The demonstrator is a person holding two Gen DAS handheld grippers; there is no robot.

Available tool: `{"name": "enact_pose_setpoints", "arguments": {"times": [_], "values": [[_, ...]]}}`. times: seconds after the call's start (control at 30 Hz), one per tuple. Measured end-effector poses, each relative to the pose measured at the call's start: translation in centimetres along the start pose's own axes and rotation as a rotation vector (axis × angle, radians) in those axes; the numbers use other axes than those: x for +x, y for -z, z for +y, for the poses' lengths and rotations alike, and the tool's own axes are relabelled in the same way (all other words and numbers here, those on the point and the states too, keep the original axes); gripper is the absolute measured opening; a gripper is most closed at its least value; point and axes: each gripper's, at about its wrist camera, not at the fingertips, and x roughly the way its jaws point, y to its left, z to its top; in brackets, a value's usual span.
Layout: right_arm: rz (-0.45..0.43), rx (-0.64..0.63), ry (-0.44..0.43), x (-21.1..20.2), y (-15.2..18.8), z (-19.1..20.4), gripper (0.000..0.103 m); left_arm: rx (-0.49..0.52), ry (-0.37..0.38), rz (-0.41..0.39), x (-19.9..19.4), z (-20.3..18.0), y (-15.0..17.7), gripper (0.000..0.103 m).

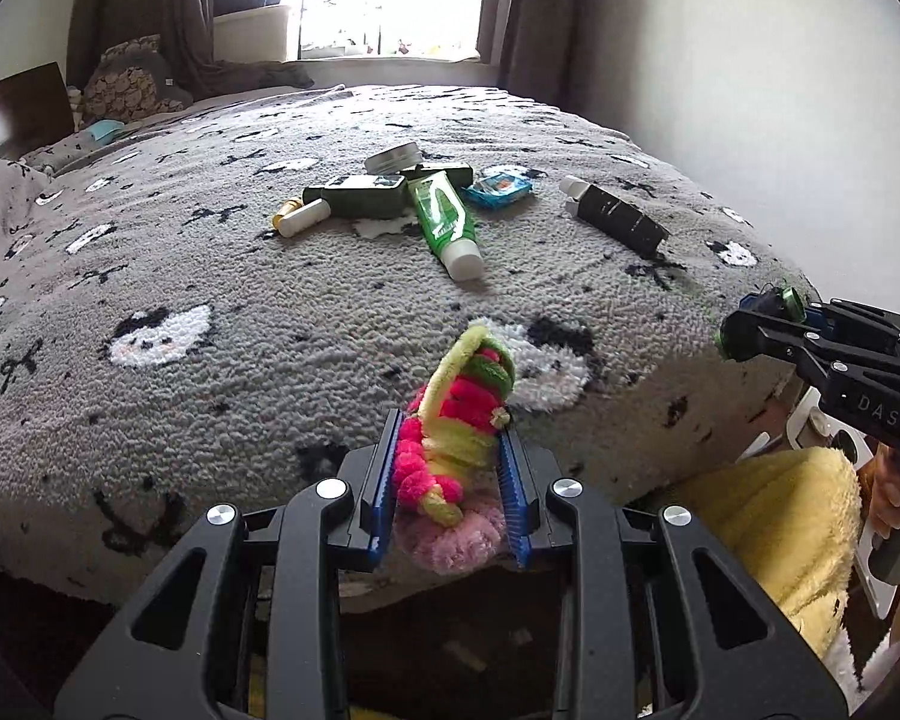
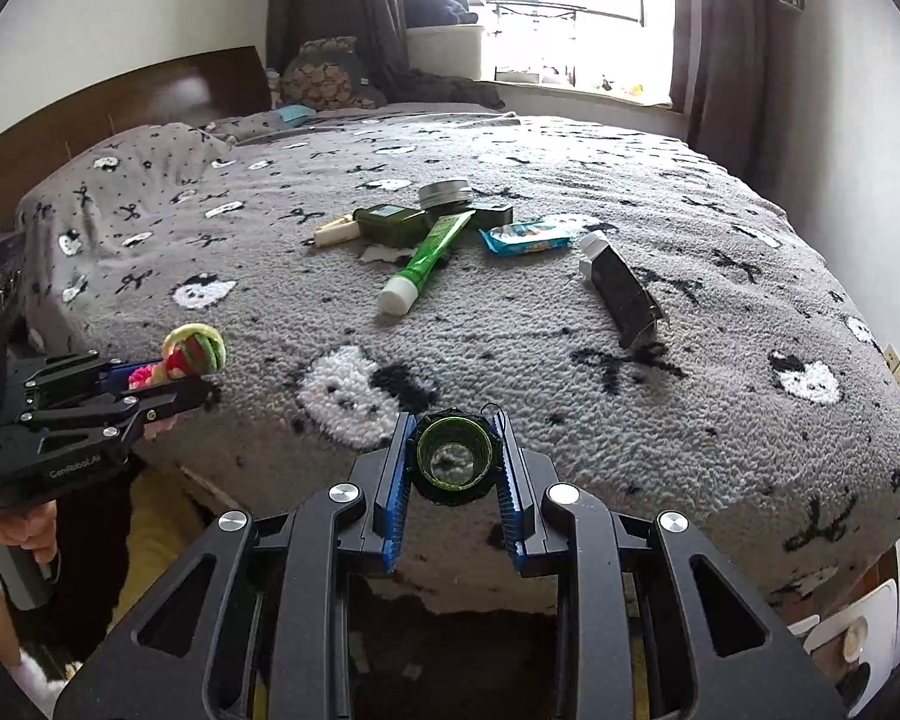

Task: Collect trash
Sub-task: 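Lower both tools to the bin and release the roller and toy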

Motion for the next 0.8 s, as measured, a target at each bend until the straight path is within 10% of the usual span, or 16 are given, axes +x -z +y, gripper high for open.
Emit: {"name": "enact_pose_setpoints", "arguments": {"times": [0.8], "values": [[0.313, 0.031, -0.115, 5.5, 10.3, 2.5, 0.027, -0.057, 0.039, 0.291, 5.4, -1.1, 11.6, 0.028]]}}
